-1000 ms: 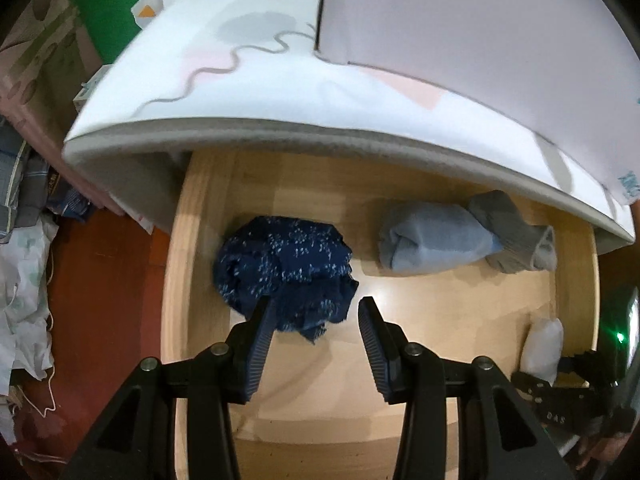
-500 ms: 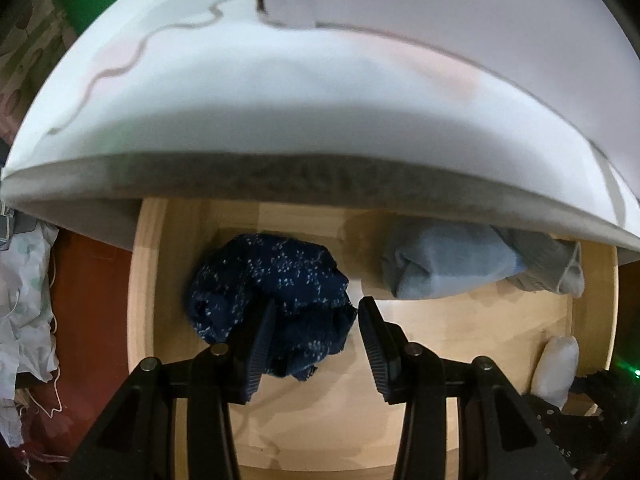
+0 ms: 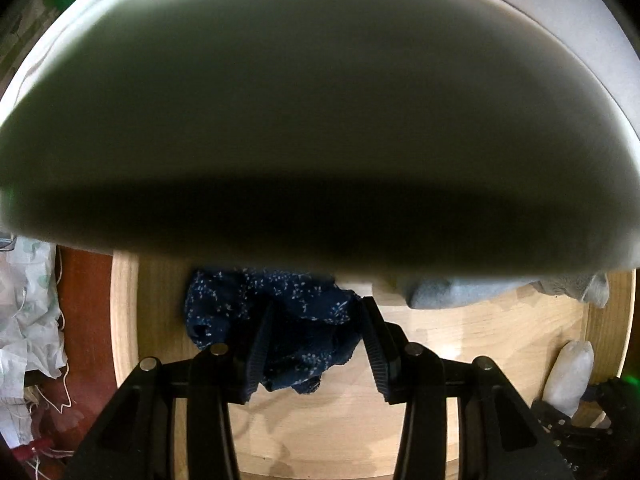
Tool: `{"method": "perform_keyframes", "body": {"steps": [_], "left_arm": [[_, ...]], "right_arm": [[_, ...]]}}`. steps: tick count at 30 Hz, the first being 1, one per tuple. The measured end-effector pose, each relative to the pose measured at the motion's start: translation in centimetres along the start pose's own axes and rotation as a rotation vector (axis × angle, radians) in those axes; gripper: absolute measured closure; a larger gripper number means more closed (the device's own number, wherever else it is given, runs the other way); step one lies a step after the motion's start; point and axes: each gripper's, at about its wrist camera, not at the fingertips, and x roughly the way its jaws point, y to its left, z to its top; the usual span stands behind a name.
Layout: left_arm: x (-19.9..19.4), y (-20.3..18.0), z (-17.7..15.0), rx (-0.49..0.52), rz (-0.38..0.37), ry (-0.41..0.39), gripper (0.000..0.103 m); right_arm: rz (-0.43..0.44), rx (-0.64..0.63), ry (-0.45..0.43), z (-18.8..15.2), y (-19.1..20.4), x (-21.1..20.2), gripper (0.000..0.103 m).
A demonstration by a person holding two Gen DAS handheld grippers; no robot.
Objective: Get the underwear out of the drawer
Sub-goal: 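Lower the left tool onto the navy floral garment and close it while right holds the sock, then lift the navy floral garment with the left tool while the right tool holds the sock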
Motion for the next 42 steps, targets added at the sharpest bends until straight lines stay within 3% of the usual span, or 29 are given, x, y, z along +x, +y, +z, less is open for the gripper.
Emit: {"method": "perform_keyframes", "body": {"steps": [6, 11, 16, 32, 41, 42], "left_arm": [[0.3, 0.0, -0.2, 0.013, -0.001, 0.018, 0.059], [0.5, -0.5, -0.2, 0.037, 0.032, 0.035, 0.077], [0.2, 1.1, -0.1, 0.045, 0.020, 0.076, 0.083], [-0.4, 2.7, -3.7, -0.009, -0.020, 0.156, 0.087], [-2.5, 3.7, -5.6, -0.007, -0.039, 0.118, 0.088], [-3.3, 2.4, -5.8, -0.004, -0.035, 0.111, 0.088]], "right_arm": [[0.001, 0.001, -0.001, 0.0, 0.1, 0.1, 0.050], [0.003, 0.005, -0.002, 0.0, 0.0, -0.1, 0.050], [0.005, 0.010, -0.004, 0.0, 0.0, -0.3, 0.050], [-0.002, 0.011, -0.008, 0.2, 0.0, -0.3, 0.052], [-0.007, 0.011, -0.011, 0.4, 0.0, -0.6, 0.053], [-0.007, 0.010, -0.011, 0.4, 0.0, -0.6, 0.053]]}}
